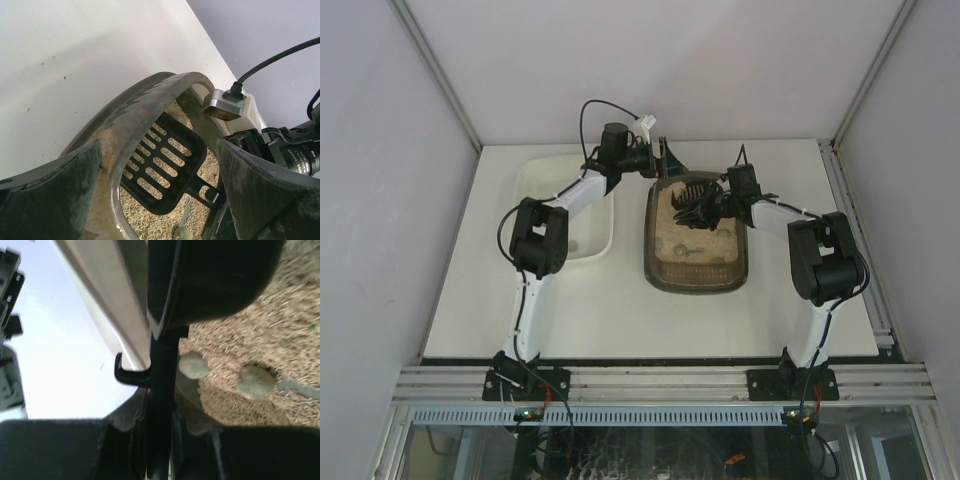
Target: Clean the litter box
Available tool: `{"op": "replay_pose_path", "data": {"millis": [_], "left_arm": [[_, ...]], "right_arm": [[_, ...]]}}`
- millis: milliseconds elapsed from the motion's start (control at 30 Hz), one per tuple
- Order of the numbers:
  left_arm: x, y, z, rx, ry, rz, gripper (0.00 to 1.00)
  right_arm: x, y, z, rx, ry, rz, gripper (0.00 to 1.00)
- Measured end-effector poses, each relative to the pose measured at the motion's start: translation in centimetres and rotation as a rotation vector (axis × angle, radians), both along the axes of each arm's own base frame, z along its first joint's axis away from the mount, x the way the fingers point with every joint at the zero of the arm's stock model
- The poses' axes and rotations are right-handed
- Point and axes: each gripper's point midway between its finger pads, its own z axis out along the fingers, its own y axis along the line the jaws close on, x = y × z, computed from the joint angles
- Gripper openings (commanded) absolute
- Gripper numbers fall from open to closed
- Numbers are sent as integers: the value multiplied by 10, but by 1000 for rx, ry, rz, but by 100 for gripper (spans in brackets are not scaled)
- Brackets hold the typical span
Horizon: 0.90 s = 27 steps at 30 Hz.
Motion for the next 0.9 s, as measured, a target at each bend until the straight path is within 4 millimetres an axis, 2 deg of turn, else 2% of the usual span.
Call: {"op": "replay_pose_path", "data": {"millis": [267, 567, 900], "left_arm": [[0, 1, -4, 9, -18, -7, 100], [-3, 1, -10, 16, -2, -9, 100], [-3, 1, -9, 15, -2, -10, 99]], "right_arm": [[-10, 3, -12, 46, 25, 4, 0], [-35, -7, 22, -21, 79, -61, 0], [-47, -18, 12, -81, 212, -116, 0]]}}
